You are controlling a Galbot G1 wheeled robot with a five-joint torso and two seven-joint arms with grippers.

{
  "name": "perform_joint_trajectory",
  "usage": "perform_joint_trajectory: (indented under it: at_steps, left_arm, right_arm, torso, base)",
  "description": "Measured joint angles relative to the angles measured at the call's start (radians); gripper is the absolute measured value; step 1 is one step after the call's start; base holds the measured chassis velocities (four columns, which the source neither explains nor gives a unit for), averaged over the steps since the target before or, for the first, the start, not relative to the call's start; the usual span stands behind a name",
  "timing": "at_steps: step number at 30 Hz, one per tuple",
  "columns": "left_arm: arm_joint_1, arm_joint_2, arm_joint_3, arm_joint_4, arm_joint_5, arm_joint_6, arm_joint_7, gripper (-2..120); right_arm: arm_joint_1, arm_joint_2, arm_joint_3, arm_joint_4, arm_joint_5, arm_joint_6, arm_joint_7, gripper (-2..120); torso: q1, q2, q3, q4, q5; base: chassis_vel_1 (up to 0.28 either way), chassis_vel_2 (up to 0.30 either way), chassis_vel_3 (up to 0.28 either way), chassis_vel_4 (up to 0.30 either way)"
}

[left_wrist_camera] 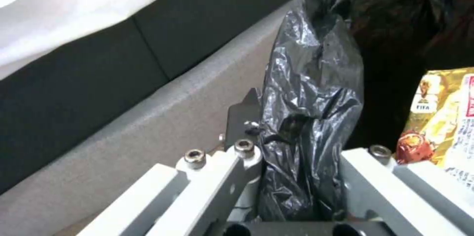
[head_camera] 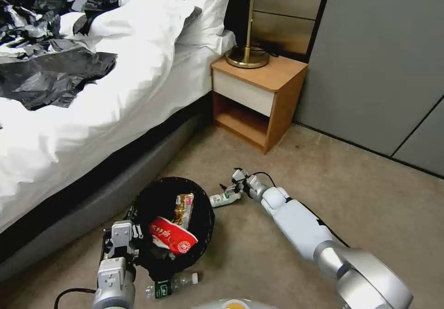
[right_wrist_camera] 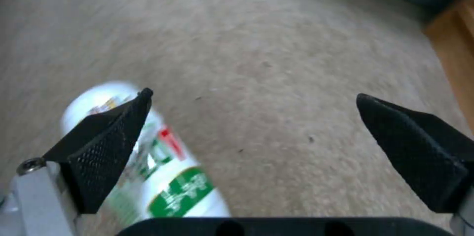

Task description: Pick up the trash bin, then pick up the garbage from the floor and place it into the trash bin.

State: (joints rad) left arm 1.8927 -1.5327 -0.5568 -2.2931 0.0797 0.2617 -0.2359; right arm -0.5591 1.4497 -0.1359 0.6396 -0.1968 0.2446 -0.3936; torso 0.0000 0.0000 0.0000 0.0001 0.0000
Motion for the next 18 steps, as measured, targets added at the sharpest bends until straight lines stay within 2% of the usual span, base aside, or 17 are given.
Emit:
perform_joint_trajectory:
  at_steps: [2,6,14,18]
  left_arm:
    - [0.001,0.003,-0.004,0.000,-0.002,0.000,0.000,3]
    - [0.001,0.002,-0.007,0.000,-0.003,0.001,0.000,3]
    - [-0.005,-0.001,-0.007,0.006,-0.004,0.001,0.000,3]
    - [-0.005,-0.005,-0.007,0.011,-0.004,0.001,0.000,3]
  right_arm:
    - [0.012,-0.002,-0.016,-0.012,-0.080,0.023,-0.012,100]
    - [0.028,-0.008,-0.037,-0.029,-0.149,0.053,-0.028,100]
    - [0.042,-0.008,-0.056,-0.051,-0.242,0.108,-0.058,100]
    - [0.060,0.012,-0.064,-0.101,-0.291,0.129,-0.066,100]
  torso:
    - [0.000,0.000,0.000,0.0000,0.0001]
    - [0.000,0.000,0.000,-0.0001,-0.0001]
    - [0.000,0.000,0.000,-0.0002,-0.0001]
    - [0.000,0.000,0.000,-0.0001,-0.0001]
  base:
    - [0.000,0.000,0.000,0.000]
    - [0.000,0.000,0.000,0.000]
    - [0.000,0.000,0.000,0.000]
    - [0.000,0.000,0.000,0.000]
